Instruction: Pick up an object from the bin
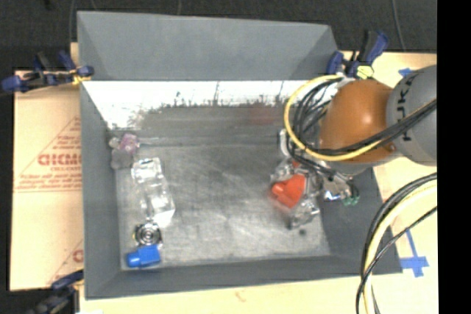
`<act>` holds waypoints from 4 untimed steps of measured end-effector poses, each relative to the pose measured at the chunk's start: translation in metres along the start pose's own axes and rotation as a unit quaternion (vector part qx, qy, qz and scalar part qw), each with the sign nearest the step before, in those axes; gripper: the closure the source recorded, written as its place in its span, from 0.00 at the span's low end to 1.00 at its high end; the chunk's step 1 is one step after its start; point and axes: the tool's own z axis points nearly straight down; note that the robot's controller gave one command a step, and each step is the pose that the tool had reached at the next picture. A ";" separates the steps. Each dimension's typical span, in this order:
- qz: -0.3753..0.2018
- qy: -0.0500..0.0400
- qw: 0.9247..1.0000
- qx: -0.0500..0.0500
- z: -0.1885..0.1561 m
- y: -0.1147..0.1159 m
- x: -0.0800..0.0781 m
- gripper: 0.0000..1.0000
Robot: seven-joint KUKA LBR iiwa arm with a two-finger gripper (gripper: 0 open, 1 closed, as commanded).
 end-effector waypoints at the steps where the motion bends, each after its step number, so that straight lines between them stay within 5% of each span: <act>1: 0.057 -0.002 0.998 0.001 -0.011 -0.051 -0.031 0.00; 2: 0.103 -0.003 0.995 -0.001 0.003 -0.051 -0.024 0.00; 3: 0.105 -0.003 0.994 0.000 0.001 -0.052 -0.025 1.00; 4: 0.129 -0.004 0.992 0.000 -0.116 -0.049 -0.031 1.00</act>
Offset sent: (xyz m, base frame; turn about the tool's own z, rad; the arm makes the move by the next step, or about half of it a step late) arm 0.0408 -0.0394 0.0088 0.1137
